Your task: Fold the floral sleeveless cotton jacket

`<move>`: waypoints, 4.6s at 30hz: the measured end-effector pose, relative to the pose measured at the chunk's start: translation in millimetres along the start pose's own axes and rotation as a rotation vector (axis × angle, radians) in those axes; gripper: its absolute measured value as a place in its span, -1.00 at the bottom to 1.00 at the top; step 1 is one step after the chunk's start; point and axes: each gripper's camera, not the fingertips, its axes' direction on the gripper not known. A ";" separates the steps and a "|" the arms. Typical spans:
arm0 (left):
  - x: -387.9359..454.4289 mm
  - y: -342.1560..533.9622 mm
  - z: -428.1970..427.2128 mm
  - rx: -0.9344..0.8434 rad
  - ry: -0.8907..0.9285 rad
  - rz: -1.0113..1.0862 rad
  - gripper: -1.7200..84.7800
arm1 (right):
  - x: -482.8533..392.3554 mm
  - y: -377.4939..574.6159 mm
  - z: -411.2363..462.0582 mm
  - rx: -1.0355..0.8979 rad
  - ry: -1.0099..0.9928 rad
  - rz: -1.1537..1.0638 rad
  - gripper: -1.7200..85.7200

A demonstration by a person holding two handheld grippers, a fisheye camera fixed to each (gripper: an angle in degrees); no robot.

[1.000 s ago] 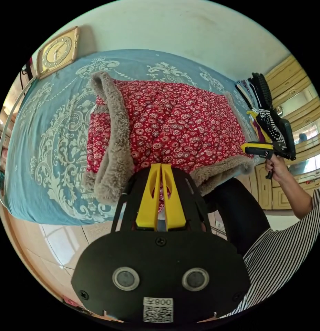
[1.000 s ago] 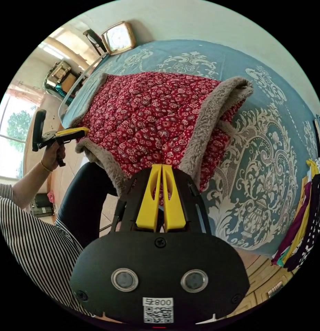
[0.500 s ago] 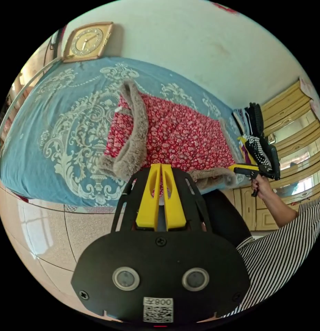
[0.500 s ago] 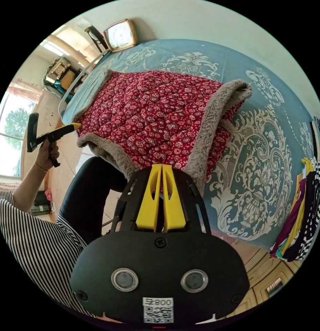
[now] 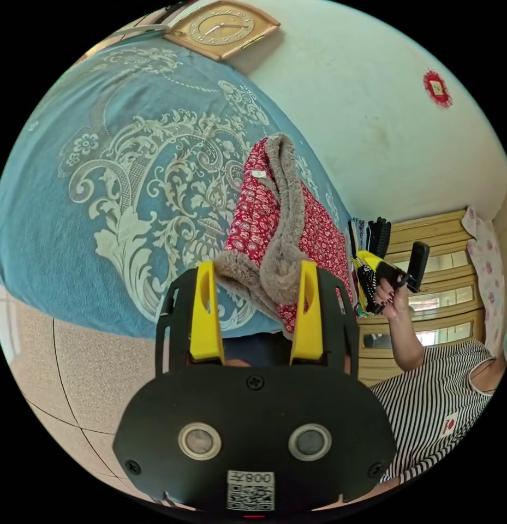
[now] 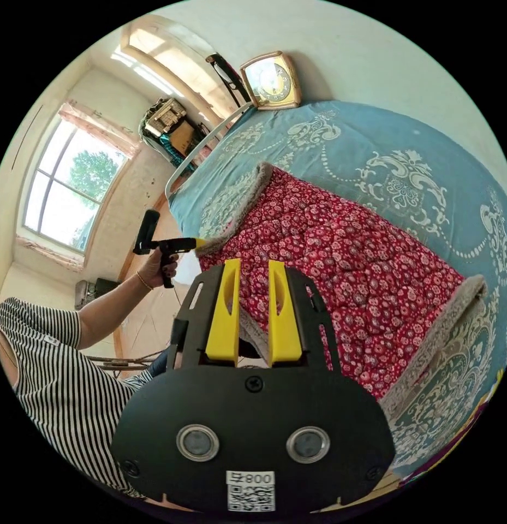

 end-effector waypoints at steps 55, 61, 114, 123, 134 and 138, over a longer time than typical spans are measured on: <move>618.8 78.1 64.2 -0.060 -0.347 1.004 -0.77 | 220.0 122.8 -84.3 0.128 -0.328 0.196 -0.79; 696.5 72.5 138.7 -0.166 -0.352 1.066 -0.76 | 314.2 206.8 -120.2 0.166 -0.352 0.297 -0.79; 766.9 -80.1 309.2 -0.305 -0.555 0.996 -0.96 | 304.5 287.5 -136.2 0.235 0.061 0.256 -0.96; 739.2 -8.2 206.8 -0.163 -0.321 0.966 -0.96 | 314.3 252.1 -71.1 0.097 0.127 0.345 -0.96; 666.7 14.5 247.8 -0.245 -0.421 0.884 -0.96 | 219.7 280.5 -126.7 0.164 0.093 0.247 -0.96; 646.6 8.6 248.0 -0.236 -0.380 0.813 -0.96 | 157.7 338.5 -132.2 0.183 0.012 0.216 -0.96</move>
